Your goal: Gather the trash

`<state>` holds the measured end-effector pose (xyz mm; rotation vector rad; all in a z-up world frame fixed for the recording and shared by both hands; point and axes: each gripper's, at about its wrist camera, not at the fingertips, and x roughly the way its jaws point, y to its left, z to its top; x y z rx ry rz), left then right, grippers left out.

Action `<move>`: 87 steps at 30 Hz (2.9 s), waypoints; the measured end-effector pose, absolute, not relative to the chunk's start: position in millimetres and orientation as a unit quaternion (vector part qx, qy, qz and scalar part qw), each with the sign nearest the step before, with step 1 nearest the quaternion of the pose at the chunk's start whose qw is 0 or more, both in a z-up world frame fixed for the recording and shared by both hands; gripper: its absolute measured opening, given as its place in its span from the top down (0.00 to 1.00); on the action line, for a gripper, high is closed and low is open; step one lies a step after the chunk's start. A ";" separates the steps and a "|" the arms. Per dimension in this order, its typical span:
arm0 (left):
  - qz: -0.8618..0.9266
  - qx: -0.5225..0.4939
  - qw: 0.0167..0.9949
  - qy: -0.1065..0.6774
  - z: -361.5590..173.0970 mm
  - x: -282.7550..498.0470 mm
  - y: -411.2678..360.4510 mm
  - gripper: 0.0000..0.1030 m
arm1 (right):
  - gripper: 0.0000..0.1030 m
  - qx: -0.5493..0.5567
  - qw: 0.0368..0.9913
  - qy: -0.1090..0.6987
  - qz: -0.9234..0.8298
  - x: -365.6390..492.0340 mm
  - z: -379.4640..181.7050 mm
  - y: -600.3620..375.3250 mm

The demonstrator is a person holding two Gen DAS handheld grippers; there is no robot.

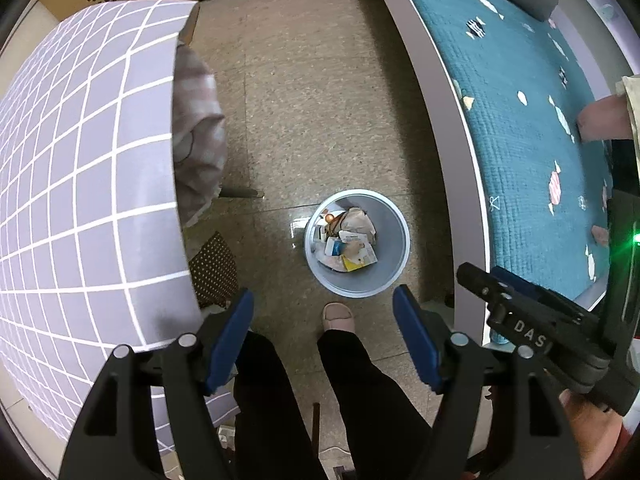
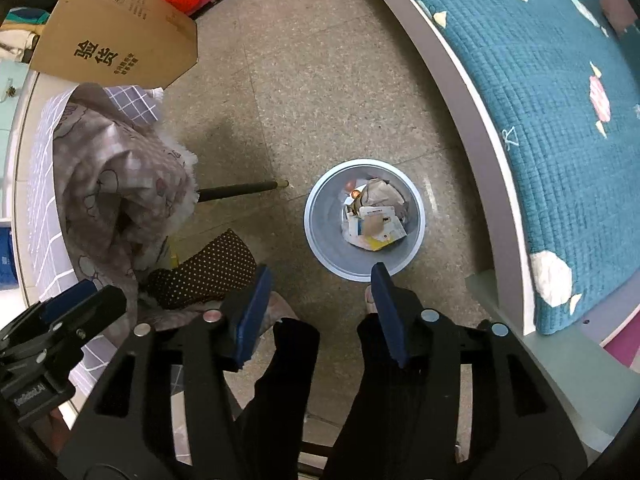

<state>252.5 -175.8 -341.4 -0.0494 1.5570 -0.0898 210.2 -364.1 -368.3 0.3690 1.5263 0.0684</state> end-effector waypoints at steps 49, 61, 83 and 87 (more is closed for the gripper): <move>-0.009 0.041 0.914 0.403 -32.1 112.4 -146.5 0.18 | 0.21 0.031 0.920 0.379 0.100 69.4 -41.1 -311.3; -0.007 0.035 0.923 0.384 -28.4 98.0 -139.7 0.18 | 0.20 0.033 0.920 0.375 0.108 59.2 -40.3 -305.7; 0.000 0.028 0.921 0.388 -31.4 90.7 -137.7 0.18 | 0.20 0.031 0.915 0.383 0.123 58.2 -42.3 -302.3; 0.001 0.029 0.921 0.389 -32.1 90.1 -137.6 0.18 | 0.20 0.032 0.915 0.383 0.123 57.6 -42.6 -302.4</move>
